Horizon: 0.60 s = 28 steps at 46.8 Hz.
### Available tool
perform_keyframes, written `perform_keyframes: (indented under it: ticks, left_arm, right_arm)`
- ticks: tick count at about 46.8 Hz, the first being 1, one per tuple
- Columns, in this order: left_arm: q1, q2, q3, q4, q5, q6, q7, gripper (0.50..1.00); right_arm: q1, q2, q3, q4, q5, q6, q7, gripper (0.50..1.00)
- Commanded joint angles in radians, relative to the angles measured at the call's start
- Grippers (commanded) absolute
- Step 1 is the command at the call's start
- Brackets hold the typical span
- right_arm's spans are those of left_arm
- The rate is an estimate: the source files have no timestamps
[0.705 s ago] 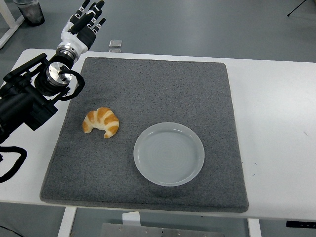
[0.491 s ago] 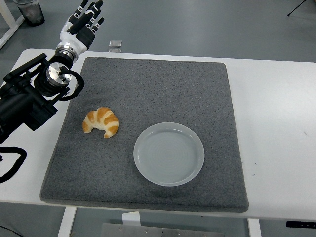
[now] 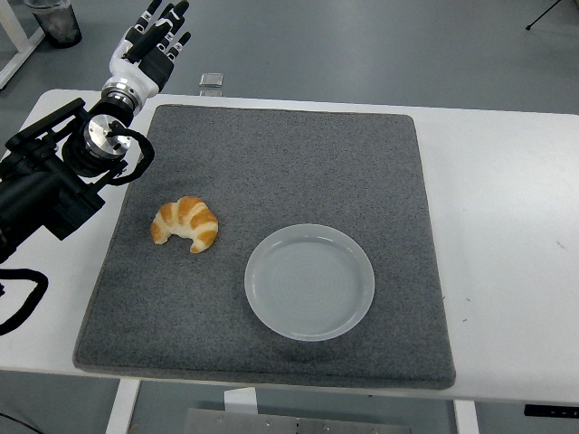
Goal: Place the bread on the plate
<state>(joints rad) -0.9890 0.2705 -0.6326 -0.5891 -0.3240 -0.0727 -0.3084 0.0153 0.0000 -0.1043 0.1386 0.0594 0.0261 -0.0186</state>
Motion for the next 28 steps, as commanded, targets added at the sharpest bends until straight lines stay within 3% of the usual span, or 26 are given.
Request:
perform_keyframes:
  ticks: [1, 9, 16, 25, 28]
  left_arm:
    - [0.003, 0.003, 0.001, 0.0, 0.009, -0.001, 0.0, 1.0]
    - [-0.004, 0.004, 0.001, 0.008, 0.098, 0.017, 0.002, 1.0]
    - [-0.02, 0.004, 0.001, 0.002, 0.132, 0.076, 0.002, 1.0]
    - [-0.04, 0.006, 0.002, -0.009, 0.213, 0.064, 0.011, 1.0]
    - [-0.046, 0.036, 0.022, -0.058, 0.275, 0.054, 0.014, 1.0]
  right_arm:
    - [0.0, 0.0, 0.0, -0.001, 0.0, 0.0, 0.0, 0.952]
    - [0.0, 0.0, 0.0, -0.001, -0.001, 0.0, 0.0, 0.952]
    - [0.0, 0.0, 0.0, -0.001, -0.001, 0.0, 0.0, 0.952]
    - [0.0, 0.0, 0.0, -0.001, 0.0, 0.0, 0.0, 0.952]
    - [0.0, 0.0, 0.0, -0.001, -0.001, 0.0, 0.0, 0.952]
